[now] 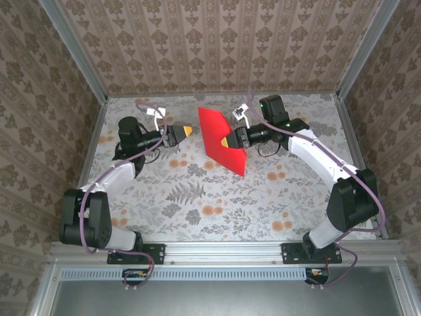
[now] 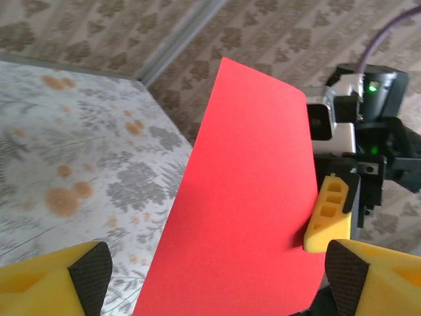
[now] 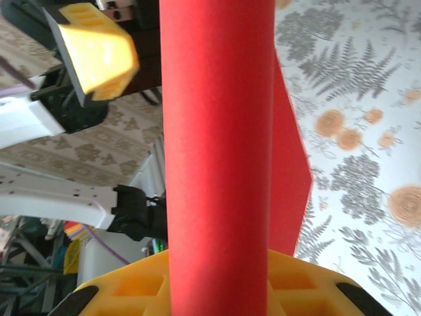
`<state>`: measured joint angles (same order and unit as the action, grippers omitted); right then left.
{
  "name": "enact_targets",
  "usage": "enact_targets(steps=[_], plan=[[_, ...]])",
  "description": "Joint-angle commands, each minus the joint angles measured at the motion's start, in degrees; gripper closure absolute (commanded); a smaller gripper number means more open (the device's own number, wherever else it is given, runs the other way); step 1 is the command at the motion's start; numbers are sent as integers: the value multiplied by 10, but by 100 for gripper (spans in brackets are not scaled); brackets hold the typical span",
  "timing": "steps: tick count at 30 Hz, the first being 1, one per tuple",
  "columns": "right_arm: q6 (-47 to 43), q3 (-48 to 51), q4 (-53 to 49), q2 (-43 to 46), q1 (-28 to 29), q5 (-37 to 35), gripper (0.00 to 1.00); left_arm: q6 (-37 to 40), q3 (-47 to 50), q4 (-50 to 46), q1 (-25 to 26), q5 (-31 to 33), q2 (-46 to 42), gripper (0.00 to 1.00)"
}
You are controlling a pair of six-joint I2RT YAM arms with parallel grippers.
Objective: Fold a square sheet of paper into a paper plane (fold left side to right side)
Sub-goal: Place a square sheet of paper at the center of the table.
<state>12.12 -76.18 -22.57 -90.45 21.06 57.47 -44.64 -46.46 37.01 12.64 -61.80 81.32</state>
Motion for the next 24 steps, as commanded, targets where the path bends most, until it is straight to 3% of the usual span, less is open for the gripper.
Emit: enact_targets(steps=[1, 4, 7, 12, 15, 24], plan=[[6, -20, 25, 22, 5, 66, 75, -14, -31, 48, 18, -47, 15, 11], [7, -20, 27, 25, 5, 61, 74, -16, -44, 52, 32, -56, 24, 12], [10, -18, 27, 22, 1, 41, 74, -16, -56, 51, 41, -66, 32, 22], [22, -1, 26, 21, -20, -27, 70, 0, -61, 20, 41, -60, 36, 78], [19, 13, 17, 21, -28, -71, 60, 23, -53, -10, 42, -45, 36, 100], [26, 38, -51, 18, -59, -270, 31, 111, -69, -196, 46, 37, 81, 100]])
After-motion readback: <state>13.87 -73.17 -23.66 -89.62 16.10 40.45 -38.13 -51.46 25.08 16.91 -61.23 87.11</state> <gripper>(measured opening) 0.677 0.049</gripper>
